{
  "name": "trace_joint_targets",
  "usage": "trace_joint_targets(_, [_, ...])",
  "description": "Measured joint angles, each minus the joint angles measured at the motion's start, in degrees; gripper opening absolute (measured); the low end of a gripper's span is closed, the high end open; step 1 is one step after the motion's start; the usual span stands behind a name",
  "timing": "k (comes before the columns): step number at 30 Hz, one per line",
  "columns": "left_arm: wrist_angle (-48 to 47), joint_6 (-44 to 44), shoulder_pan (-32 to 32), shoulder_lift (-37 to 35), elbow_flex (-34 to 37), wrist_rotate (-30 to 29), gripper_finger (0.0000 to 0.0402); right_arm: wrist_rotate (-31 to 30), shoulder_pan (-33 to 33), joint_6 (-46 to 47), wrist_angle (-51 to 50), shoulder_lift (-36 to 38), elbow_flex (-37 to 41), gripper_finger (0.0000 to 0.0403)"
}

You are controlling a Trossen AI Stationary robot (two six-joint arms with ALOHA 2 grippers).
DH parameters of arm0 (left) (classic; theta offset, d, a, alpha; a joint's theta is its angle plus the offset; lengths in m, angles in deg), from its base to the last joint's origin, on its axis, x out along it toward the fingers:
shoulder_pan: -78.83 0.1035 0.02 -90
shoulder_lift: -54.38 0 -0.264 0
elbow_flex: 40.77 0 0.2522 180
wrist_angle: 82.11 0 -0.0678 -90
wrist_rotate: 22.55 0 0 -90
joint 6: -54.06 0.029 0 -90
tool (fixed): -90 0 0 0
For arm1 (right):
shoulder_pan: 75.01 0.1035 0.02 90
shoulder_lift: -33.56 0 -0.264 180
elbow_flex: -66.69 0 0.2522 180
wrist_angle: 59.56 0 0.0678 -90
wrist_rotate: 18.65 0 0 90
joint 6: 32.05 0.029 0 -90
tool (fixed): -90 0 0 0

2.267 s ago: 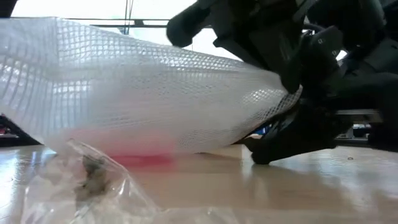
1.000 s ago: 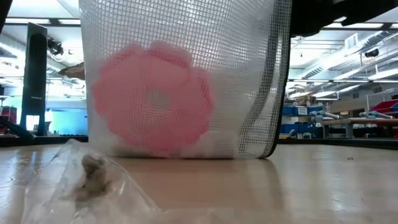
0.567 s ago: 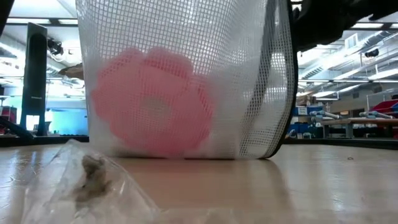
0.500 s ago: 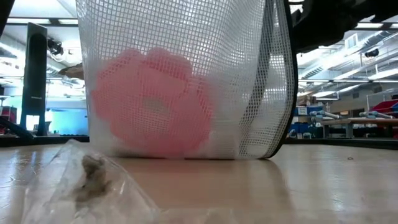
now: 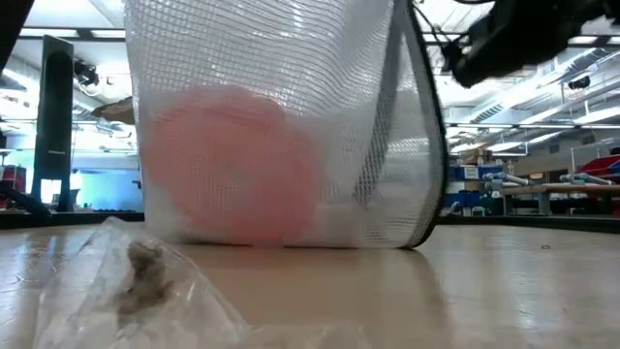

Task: Unpack boxes
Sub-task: Close the zip bag

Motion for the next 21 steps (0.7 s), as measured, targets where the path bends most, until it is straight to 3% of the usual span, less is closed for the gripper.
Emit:
trace_joint_targets(8, [3.5, 1.3, 2.5, -12.0, 0.0, 4.6, 0.0003, -0.3, -0.2, 1.7, 4.8, 8.3, -0.9, 0.0])
trace_joint_targets(14, [10.8, 6.1, 4.6, -9.7, 0.2, 3.4, 0.0003, 0.1, -1.1, 4.0, 4.6, 4.2, -0.7, 0.0])
trace_joint_targets(21, [11.5, 7.9, 5.4, -7.3, 0.2, 1.2, 0.0002, -0.1, -0.8, 6.2, 4.4, -0.1, -0.8, 0.0])
